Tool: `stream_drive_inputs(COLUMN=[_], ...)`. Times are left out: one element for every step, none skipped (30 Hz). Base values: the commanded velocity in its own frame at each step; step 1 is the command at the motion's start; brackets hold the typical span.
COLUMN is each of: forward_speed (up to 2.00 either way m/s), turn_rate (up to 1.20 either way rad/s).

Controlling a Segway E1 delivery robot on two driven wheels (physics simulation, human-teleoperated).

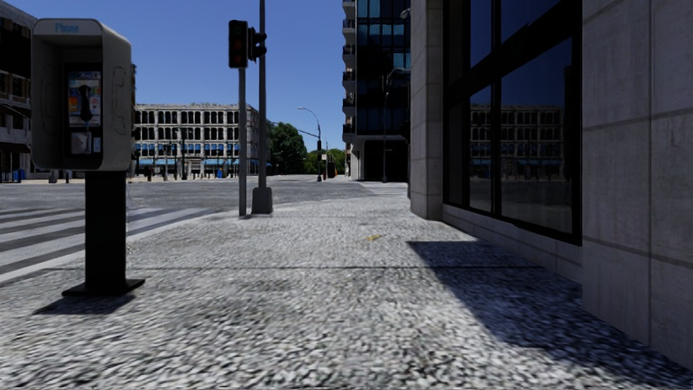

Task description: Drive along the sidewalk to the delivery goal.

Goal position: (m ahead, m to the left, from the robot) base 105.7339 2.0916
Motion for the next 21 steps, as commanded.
stream_drive_inputs(forward_speed=[2.0,2.0,2.0,2.0,2.0,2.0,2.0,2.0,2.0,2.0,2.0,2.0,2.0,2.0,2.0,2.0,2.0,2.0,2.0,2.0,2.0], turn_rate=[0.0,0.0,0.0,0.0,0.0,0.0,0.0,0.0,0.0,0.0,0.0,0.0,0.0,0.0,0.0,0.0,0.0,0.0,0.0,0.0,0.0])
